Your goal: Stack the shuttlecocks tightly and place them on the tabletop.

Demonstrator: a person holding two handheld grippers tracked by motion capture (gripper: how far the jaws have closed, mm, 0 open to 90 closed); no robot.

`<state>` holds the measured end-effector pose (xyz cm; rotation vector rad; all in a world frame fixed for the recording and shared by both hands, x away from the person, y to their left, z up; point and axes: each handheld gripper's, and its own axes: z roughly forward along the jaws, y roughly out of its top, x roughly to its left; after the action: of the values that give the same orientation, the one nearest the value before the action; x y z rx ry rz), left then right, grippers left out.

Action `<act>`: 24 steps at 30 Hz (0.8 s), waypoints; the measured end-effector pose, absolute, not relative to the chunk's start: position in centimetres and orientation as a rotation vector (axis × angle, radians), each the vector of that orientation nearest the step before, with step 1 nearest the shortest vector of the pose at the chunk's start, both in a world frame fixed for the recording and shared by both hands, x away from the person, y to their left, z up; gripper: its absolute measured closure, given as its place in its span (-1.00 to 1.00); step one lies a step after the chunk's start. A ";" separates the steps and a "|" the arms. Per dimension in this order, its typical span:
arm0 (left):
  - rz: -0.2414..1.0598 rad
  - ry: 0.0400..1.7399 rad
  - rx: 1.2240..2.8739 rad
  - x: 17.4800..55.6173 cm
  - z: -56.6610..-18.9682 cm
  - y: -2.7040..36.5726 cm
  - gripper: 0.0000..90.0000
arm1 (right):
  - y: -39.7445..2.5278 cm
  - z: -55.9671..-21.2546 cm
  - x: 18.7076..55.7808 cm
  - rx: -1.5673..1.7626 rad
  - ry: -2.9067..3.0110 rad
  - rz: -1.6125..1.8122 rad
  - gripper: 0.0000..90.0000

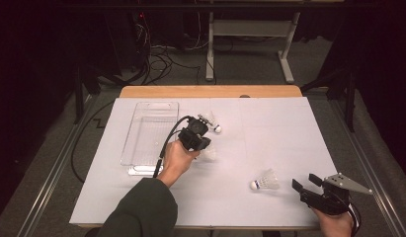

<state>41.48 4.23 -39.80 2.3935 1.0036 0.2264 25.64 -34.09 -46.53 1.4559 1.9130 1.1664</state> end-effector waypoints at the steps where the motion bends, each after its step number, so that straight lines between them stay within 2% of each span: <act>1: 0.231 0.998 2.400 41.6 -39.8 4.1 0.97 | -34.1 -46.5 25.6 1.455 1.913 1.166 -0.32; 10: 0.265 0.960 2.438 43.3 -40.3 2.7 0.97 | -34.1 -46.5 25.6 1.450 1.917 1.171 -0.32; 24: 0.296 0.983 2.423 45.2 -41.8 3.0 0.97 | -34.0 -46.6 25.8 1.444 1.929 1.170 -0.32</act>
<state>45.18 2.98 -41.76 2.4231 0.9827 0.2955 25.76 -33.96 -46.58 1.4440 1.9285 1.1695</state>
